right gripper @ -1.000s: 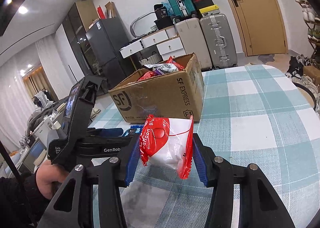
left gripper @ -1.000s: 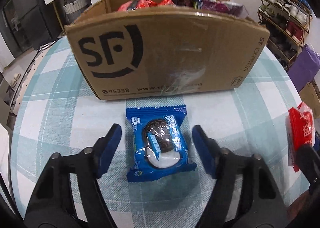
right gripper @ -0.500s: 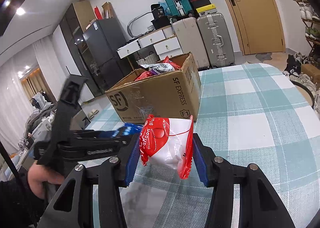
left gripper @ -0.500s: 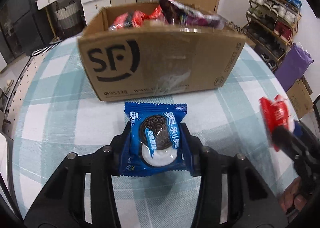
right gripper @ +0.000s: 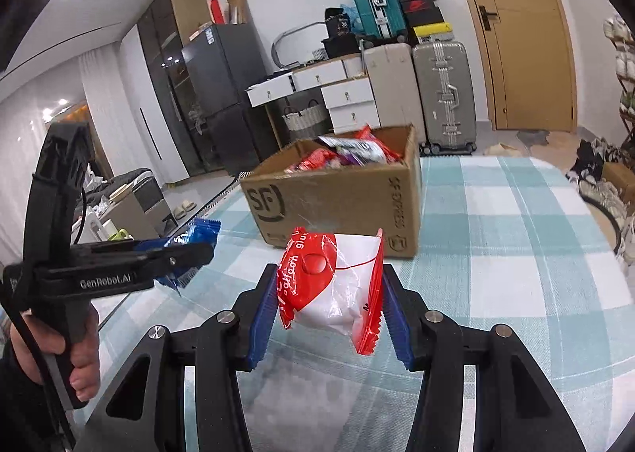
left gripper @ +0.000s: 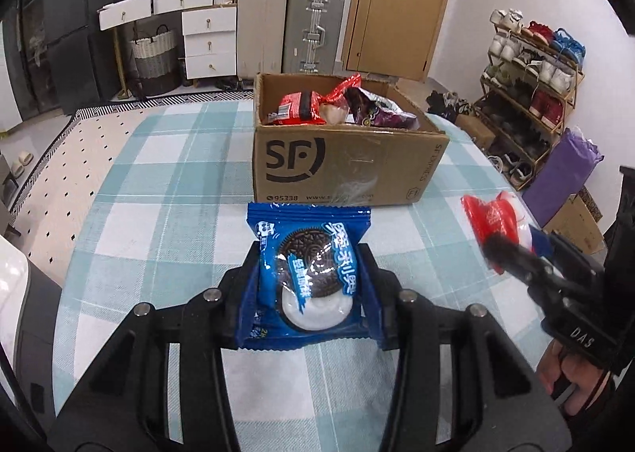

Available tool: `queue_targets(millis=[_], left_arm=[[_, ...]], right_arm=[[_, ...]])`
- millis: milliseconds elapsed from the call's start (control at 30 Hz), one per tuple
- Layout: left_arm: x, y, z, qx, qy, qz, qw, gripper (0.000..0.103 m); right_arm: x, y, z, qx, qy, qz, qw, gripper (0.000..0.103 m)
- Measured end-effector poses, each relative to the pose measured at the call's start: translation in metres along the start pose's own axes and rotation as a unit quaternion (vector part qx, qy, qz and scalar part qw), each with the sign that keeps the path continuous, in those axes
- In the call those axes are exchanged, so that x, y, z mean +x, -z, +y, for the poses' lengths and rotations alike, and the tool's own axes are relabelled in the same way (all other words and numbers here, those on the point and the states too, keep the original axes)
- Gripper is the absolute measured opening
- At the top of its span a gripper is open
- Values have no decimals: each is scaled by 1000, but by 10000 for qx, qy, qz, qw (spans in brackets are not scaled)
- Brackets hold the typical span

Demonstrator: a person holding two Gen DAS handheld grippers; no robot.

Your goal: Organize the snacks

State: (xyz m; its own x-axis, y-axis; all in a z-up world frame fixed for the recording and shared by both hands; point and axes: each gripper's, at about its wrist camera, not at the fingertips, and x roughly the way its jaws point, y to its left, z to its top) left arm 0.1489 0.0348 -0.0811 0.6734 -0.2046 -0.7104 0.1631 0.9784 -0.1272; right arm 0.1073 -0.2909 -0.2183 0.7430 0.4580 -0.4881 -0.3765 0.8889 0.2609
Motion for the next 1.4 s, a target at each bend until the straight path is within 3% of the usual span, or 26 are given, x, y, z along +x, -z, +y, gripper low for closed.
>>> queue_targets(millis=[200, 367, 533, 633, 867, 1033, 1200, 1300, 1400], left_arm=[[-31, 9, 1, -32, 91, -154, 9998, 42], [-55, -9, -2, 108, 102, -286, 9995, 42], [-74, -52, -3, 278, 61, -503, 9983, 42], [-89, -83, -6, 483, -195, -782, 9956, 42], [-98, -146, -9, 577, -396, -1029, 9922, 42], [-83, -191, -17, 676, -342, -950, 9926, 42], [-39, -223, -31, 833, -298, -712, 9935, 42], [1, -230, -38, 839, 69, -342, 9959, 31], [32, -229, -28, 594, 362, 9, 9976, 30]], right_arm=[[-22, -11, 32, -218, -132, -108, 9996, 50], [-35, -40, 49, -306, -339, -173, 9988, 50], [-42, -87, 51, -277, -588, -250, 9976, 50], [-42, -118, 51, -332, -678, -288, 9967, 50], [-38, -186, 36, -139, -922, -472, 9945, 50], [-19, -228, 23, -285, -606, -429, 9968, 50], [23, -252, 7, -518, -353, -76, 9980, 50], [57, -249, -3, -540, -272, 264, 9978, 50], [89, -238, -20, -388, -258, 530, 9975, 50]])
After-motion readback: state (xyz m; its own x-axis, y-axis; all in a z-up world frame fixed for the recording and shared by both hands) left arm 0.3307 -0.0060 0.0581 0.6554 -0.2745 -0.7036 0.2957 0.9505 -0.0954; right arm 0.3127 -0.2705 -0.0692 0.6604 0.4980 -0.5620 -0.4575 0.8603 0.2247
